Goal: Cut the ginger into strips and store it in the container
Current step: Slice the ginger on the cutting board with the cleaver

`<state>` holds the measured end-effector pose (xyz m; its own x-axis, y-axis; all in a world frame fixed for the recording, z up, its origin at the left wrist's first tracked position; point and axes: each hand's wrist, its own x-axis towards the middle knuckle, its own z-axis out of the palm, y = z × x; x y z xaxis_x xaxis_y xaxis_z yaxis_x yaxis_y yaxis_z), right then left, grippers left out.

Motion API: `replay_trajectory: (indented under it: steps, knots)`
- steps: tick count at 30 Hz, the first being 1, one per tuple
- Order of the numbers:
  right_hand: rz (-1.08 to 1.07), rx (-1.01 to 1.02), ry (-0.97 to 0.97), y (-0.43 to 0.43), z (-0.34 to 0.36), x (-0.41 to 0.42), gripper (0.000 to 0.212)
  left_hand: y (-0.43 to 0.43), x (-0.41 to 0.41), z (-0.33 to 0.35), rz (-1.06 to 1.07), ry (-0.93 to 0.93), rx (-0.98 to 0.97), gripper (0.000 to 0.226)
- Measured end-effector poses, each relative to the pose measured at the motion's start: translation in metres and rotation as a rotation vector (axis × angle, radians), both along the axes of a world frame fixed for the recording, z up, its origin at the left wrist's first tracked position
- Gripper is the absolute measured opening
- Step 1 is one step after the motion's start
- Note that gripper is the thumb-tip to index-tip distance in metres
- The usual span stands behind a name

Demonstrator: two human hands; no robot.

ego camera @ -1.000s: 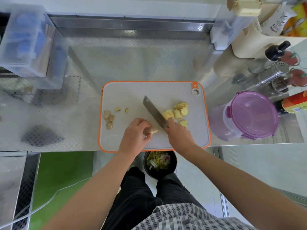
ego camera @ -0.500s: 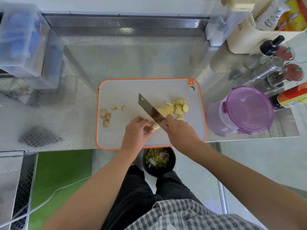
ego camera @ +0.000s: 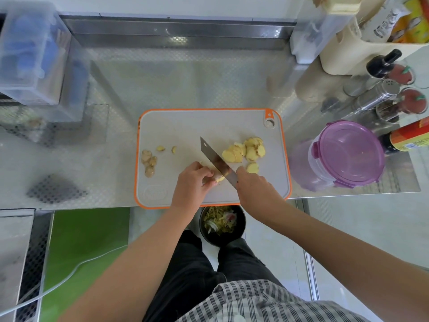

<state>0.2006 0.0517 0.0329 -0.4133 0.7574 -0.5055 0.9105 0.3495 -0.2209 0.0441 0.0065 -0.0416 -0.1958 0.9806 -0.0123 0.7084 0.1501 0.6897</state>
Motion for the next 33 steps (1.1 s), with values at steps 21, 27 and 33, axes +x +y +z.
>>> replay_trajectory:
  steps: [21,27,33]
  knots:
    - [-0.023,-0.011,0.112,0.008,0.013,-0.003,0.012,-0.003,-0.002,-0.002,-0.014,-0.027,0.039,0.022]
    - [-0.029,-0.005,0.068,0.002,0.009,-0.005,0.01,-0.002,-0.003,-0.003,-0.022,-0.017,0.035,0.023]
    - [-0.08,0.009,0.019,-0.001,0.002,-0.016,0.024,-0.001,-0.004,-0.004,-0.032,0.004,0.031,0.023]
